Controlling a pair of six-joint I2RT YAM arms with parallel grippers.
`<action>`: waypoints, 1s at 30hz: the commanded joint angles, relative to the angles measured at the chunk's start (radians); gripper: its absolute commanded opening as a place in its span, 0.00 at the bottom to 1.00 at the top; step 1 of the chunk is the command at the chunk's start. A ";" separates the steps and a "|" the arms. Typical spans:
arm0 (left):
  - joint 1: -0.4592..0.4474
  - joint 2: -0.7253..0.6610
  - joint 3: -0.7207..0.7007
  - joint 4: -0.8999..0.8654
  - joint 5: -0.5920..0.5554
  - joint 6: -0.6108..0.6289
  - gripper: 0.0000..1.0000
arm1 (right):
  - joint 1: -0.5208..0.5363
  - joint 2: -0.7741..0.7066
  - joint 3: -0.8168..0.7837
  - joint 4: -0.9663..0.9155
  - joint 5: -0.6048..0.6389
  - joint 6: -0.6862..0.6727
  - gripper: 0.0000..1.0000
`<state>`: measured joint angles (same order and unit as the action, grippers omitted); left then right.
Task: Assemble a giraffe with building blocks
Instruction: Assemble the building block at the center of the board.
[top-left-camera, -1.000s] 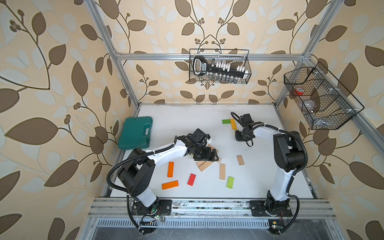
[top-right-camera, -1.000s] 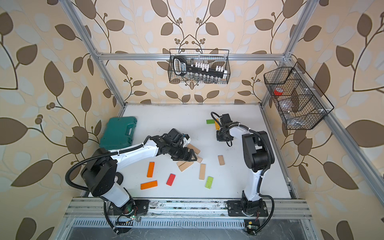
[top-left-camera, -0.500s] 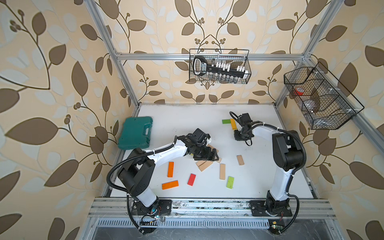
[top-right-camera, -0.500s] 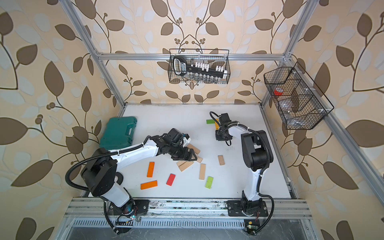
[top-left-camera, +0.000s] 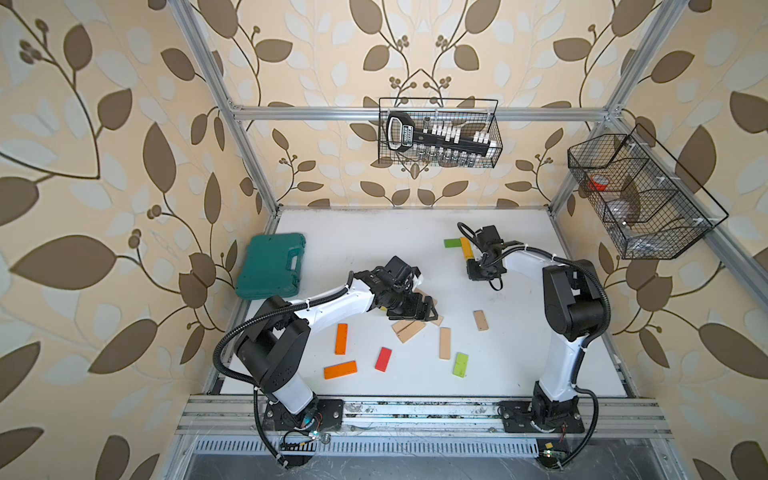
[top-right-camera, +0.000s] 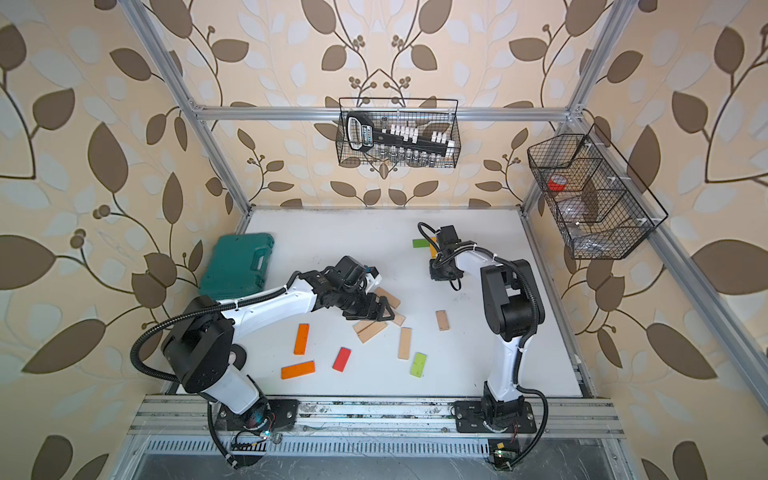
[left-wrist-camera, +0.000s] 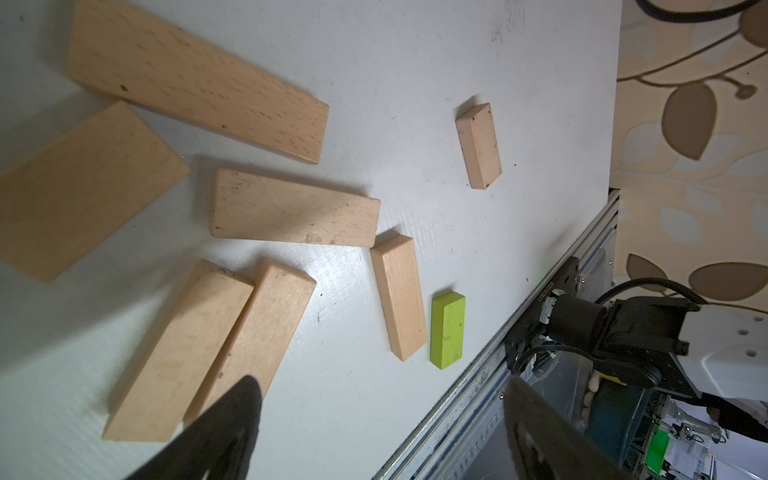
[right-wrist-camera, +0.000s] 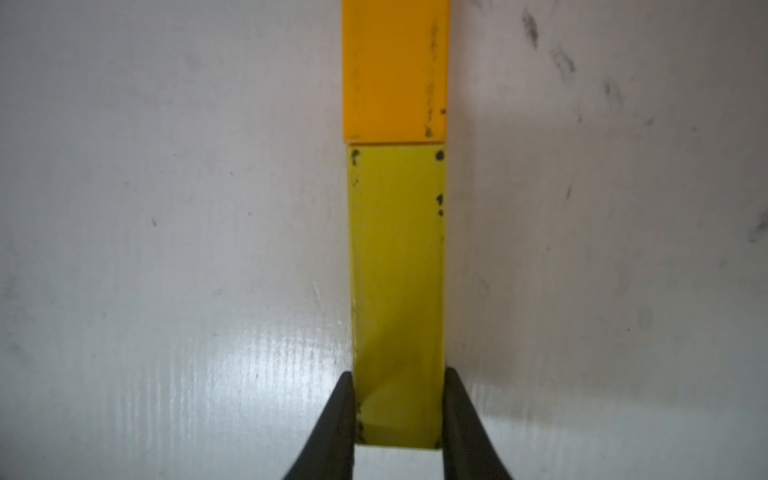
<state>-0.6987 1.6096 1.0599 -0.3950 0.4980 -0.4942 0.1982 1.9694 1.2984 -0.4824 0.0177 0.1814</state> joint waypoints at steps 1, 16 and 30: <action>0.013 -0.030 0.012 0.013 0.027 0.025 0.91 | 0.009 0.051 0.004 -0.056 -0.033 -0.004 0.28; 0.014 -0.036 0.009 0.011 0.028 0.026 0.91 | 0.010 0.027 0.024 -0.080 -0.015 0.010 0.54; 0.014 -0.210 0.021 -0.178 -0.066 0.041 0.91 | 0.095 -0.268 0.135 -0.246 0.044 0.045 0.72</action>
<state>-0.6922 1.4998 1.0599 -0.4911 0.4679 -0.4797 0.2588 1.8072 1.3941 -0.6582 0.0334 0.2127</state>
